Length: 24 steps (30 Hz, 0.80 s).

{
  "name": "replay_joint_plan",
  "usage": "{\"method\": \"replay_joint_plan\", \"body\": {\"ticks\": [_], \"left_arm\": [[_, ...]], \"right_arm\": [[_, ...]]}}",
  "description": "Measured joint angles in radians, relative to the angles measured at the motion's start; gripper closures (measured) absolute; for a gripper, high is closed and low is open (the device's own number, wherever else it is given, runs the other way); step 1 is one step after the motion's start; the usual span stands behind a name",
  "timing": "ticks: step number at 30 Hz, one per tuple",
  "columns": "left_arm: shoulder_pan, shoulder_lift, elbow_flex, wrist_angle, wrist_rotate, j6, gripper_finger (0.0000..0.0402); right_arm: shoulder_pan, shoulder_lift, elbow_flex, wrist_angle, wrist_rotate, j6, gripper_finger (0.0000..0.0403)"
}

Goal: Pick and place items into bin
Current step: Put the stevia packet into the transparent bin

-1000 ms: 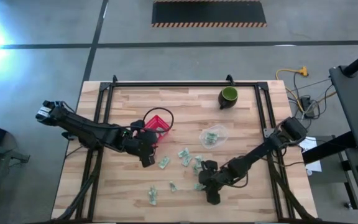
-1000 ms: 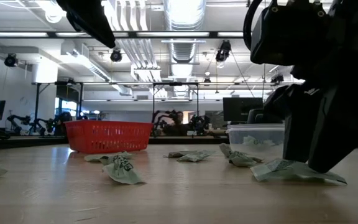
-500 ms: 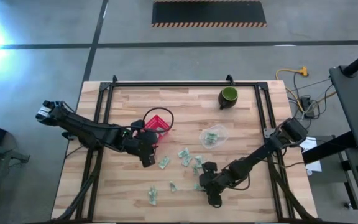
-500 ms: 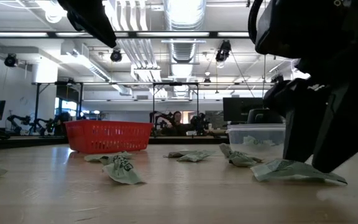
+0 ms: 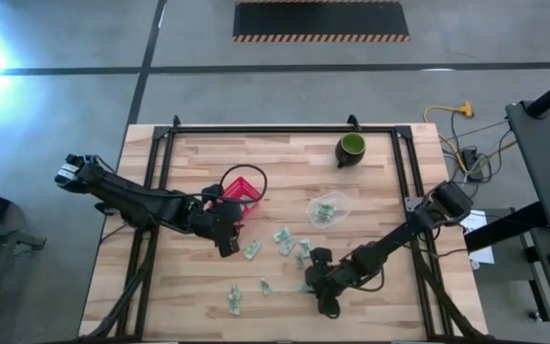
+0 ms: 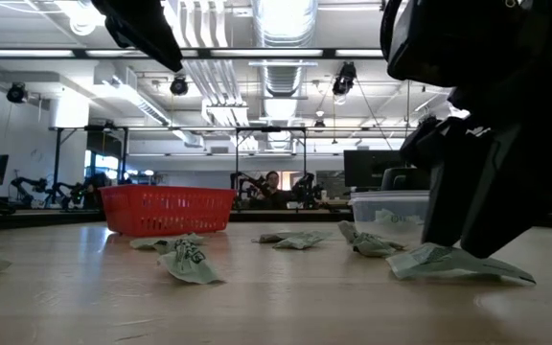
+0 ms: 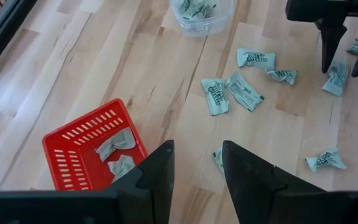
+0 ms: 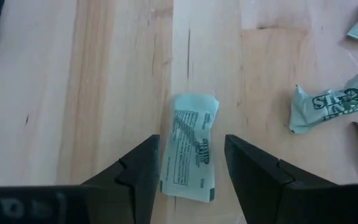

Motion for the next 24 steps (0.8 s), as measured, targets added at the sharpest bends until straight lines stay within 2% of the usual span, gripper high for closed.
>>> {"method": "replay_joint_plan", "body": {"ticks": [6, 15, 24], "left_arm": [[0.0, 0.0, 0.0, 0.003, 0.0, 0.0, 0.0283], [-0.006, 0.0, 0.0, 0.002, 0.003, -0.002, 0.0283], [-0.006, 0.0, 0.0, 0.001, 0.003, -0.003, 0.0283]], "right_arm": [[0.004, 0.031, 0.005, 0.015, 0.004, 0.0, 0.0232], [0.016, 0.105, 0.09, -0.012, 0.008, -0.001, 0.0234], [0.016, 0.096, 0.088, -0.079, 0.01, 0.03, 0.0297]]}}
